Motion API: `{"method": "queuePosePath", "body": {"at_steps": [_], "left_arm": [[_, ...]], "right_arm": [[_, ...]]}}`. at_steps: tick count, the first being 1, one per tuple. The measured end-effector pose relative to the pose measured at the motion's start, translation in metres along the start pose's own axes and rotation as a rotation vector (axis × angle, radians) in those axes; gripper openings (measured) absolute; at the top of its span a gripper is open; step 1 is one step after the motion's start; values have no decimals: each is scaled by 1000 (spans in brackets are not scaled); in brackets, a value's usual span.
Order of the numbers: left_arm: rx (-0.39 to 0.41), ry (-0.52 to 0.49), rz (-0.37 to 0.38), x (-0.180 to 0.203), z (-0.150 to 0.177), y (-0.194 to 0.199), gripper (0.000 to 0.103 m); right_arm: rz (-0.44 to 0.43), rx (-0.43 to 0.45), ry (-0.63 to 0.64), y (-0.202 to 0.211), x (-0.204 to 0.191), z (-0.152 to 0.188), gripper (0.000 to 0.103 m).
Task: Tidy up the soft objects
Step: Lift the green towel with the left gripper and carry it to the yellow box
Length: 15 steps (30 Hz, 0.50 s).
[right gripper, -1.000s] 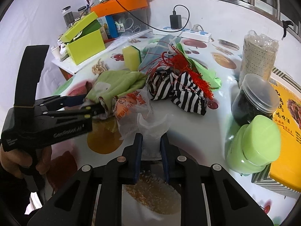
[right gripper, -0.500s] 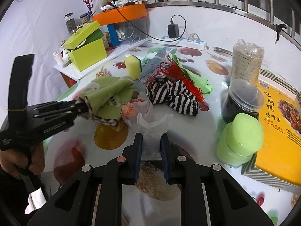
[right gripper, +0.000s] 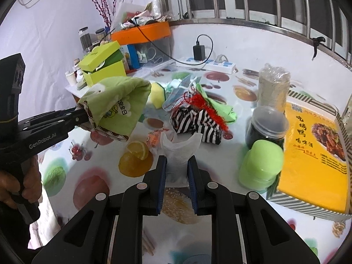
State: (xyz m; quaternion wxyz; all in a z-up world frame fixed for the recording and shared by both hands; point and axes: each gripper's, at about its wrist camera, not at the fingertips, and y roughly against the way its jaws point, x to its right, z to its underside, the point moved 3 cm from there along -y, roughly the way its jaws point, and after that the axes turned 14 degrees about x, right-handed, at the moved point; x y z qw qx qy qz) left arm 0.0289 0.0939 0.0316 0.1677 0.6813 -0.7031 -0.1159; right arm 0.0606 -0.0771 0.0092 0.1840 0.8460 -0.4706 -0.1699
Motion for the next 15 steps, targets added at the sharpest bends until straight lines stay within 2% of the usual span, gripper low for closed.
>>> {"method": "queuePosePath", "body": {"at_steps": [15], "left_arm": [[-1,-40,99,46,-9,-3,19]], "right_arm": [[59,46,-28,24,23,-7,20]]}}
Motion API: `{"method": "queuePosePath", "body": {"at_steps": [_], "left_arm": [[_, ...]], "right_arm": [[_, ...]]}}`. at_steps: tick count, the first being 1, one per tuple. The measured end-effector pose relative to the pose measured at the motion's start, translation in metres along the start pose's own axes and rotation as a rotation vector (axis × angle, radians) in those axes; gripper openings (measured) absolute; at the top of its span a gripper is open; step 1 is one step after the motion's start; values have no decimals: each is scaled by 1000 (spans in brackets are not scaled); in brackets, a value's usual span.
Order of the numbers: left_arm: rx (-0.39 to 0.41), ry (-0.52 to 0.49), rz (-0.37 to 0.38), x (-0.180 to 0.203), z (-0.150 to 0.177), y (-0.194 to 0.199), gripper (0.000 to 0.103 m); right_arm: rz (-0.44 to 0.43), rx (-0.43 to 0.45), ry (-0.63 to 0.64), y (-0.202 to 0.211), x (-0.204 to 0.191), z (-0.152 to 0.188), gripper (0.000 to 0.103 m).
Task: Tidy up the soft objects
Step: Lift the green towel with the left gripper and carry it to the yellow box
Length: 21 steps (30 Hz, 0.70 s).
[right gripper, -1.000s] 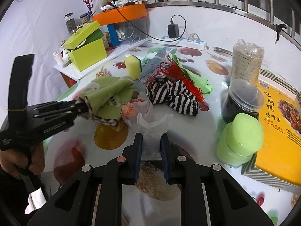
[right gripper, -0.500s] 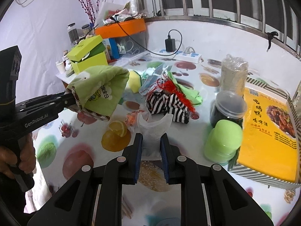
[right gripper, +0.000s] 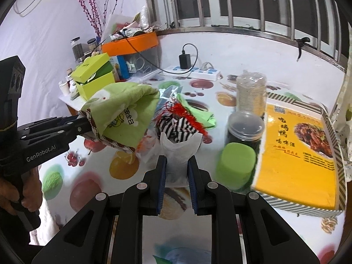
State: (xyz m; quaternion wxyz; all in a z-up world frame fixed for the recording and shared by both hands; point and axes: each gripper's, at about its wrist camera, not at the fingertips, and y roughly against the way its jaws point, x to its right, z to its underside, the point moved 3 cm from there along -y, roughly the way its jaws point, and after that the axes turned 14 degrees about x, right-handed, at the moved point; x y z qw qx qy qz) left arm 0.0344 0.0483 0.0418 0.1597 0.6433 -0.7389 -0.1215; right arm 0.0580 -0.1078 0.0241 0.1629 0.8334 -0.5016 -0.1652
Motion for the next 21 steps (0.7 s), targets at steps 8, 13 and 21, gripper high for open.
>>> {"method": "queuePosePath", "body": {"at_steps": [8,13,21], "left_arm": [[2,-28,53,26,-7,-8,19],[-4,-45,88,44,-10,-16,19],[-7,-83,151,80,-19,-31,19]], "right_arm": [[41,20,-23,10,21,-3,20],[68,27,-38,16,36,-3,20],[120,38,-73,27,67,-1,20]]}}
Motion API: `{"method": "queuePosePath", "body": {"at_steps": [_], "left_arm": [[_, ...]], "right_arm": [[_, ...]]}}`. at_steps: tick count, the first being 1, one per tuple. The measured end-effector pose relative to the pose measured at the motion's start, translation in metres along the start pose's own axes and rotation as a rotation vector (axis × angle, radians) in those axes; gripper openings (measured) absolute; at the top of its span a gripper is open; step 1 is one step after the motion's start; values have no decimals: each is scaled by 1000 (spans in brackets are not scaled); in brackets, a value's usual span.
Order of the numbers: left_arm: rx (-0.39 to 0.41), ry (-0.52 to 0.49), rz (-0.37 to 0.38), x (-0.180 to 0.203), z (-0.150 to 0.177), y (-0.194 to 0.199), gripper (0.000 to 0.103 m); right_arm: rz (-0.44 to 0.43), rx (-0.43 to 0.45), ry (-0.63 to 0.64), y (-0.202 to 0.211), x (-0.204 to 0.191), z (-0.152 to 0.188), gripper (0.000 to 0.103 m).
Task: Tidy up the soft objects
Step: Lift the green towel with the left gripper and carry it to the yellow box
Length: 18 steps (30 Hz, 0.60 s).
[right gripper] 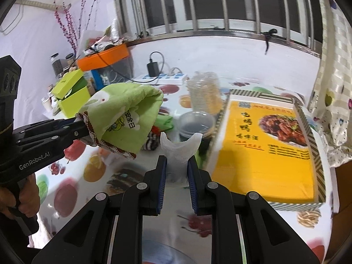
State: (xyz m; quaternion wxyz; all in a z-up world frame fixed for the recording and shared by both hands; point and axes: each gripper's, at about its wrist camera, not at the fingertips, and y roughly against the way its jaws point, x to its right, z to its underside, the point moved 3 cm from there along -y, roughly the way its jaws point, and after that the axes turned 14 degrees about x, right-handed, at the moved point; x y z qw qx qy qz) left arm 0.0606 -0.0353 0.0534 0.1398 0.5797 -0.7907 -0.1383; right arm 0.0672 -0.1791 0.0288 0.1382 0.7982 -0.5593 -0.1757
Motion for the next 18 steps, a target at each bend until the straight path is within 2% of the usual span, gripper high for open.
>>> {"method": "queuePosePath", "body": {"at_steps": [18], "left_arm": [[-48,-54,159,76,-4,-56,19]], "right_arm": [[130,-21,-79,6,75,6,20]]}}
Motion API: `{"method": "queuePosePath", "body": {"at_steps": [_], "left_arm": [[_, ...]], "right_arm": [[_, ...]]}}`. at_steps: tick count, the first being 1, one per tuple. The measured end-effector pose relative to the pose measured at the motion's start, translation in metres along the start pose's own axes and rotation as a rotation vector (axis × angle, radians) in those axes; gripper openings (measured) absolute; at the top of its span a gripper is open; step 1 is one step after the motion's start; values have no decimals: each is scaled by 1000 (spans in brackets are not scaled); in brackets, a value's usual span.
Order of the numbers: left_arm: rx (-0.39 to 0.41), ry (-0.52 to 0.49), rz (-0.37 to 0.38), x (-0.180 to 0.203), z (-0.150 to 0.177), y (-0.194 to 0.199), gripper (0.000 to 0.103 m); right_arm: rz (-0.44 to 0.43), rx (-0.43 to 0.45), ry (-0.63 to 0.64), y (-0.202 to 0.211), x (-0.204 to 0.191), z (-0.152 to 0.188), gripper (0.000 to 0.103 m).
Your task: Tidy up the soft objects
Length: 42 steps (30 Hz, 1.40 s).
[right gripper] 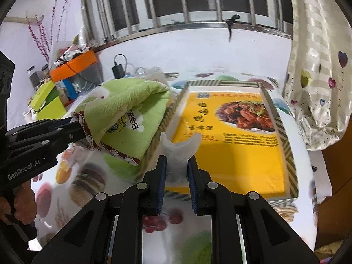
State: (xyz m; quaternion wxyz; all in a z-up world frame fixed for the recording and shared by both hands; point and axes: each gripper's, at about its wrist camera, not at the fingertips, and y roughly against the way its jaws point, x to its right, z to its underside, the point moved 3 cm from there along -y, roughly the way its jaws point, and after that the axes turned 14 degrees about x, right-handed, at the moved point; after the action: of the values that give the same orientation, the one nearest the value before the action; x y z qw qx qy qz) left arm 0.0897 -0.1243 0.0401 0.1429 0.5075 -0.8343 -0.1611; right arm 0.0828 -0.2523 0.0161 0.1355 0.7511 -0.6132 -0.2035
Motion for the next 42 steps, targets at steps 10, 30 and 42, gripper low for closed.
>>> {"method": "queuePosePath", "body": {"at_steps": [10,30,42], "left_arm": [[-61,-1,71,20,9,-38,19],[-130,-37,115,41,21,-79,33],[-97,-14,105,34,16,-62,42]], "right_arm": [[63,-44,-27,-17,30,6,20],[150,-90,-47,-25,64,13,49],[141,-63,-46,-16,62,11,49]]}}
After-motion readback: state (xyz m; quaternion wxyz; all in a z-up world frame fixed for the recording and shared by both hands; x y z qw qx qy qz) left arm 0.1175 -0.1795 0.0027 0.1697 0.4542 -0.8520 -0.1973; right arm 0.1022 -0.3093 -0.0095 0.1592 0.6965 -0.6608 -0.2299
